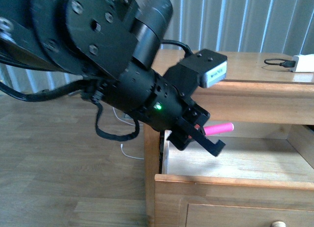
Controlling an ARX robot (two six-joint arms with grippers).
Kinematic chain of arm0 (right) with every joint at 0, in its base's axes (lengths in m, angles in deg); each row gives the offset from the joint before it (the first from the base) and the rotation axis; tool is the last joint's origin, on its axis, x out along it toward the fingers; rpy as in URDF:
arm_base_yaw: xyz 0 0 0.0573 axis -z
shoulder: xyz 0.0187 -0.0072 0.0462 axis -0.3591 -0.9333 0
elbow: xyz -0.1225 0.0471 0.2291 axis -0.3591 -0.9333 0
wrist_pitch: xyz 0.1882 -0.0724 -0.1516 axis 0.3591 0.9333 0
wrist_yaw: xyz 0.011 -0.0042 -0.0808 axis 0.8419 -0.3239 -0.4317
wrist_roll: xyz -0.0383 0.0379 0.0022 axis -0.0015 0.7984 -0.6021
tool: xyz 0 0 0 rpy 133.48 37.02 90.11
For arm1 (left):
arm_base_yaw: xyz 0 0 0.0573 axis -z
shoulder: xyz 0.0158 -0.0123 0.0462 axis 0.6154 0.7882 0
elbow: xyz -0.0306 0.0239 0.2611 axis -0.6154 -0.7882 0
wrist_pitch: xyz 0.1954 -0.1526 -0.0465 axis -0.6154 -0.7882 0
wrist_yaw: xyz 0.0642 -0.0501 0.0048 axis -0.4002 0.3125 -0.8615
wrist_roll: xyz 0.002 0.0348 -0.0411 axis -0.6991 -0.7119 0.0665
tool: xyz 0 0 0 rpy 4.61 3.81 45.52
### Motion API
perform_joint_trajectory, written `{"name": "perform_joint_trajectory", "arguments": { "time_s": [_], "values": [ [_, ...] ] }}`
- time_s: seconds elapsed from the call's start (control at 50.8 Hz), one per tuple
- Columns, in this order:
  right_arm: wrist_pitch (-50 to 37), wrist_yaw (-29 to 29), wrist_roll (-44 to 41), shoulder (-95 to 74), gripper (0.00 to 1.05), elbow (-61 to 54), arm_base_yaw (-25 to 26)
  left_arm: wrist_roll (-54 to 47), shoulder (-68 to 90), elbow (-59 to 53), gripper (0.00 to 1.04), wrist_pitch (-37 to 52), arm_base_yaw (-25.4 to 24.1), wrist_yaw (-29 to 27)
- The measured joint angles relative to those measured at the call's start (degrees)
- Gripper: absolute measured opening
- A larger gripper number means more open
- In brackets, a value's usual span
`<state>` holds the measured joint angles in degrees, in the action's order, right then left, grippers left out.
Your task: Place pink marker in drawer with both arms
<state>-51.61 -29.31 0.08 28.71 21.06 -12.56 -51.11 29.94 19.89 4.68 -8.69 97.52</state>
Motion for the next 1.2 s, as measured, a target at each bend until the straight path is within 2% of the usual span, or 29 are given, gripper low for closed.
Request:
{"name": "perform_joint_trajectory", "arguments": {
  "time_s": [0.256, 0.552, 0.709, 1.064, 1.103, 1.202],
  "values": [
    [0.0, 0.0, 0.0, 0.0, 0.96, 0.0, 0.0, 0.2, 10.0, 8.0, 0.14, 0.3, 2.1, -4.6],
    [0.0, 0.0, 0.0, 0.0, 0.96, 0.0, 0.0, 0.4, 15.3, 14.1, 0.14, -1.9, 3.6, -5.9],
    [0.0, 0.0, 0.0, 0.0, 0.96, 0.0, 0.0, 1.7, 16.0, 14.6, 0.47, -2.0, 4.1, -5.9],
    [0.0, 0.0, 0.0, 0.0, 0.96, 0.0, 0.0, 3.5, 10.1, 8.2, 0.96, 3.1, 3.1, -7.3],
    [0.0, 0.0, 0.0, 0.0, 0.96, 0.0, 0.0, 3.7, 8.5, 6.9, 1.0, 4.1, 2.9, -7.8],
    [0.0, 0.0, 0.0, 0.0, 0.96, 0.0, 0.0, 5.2, 3.7, 3.2, 0.98, 6.6, 2.1, -9.0]
  ]
}}
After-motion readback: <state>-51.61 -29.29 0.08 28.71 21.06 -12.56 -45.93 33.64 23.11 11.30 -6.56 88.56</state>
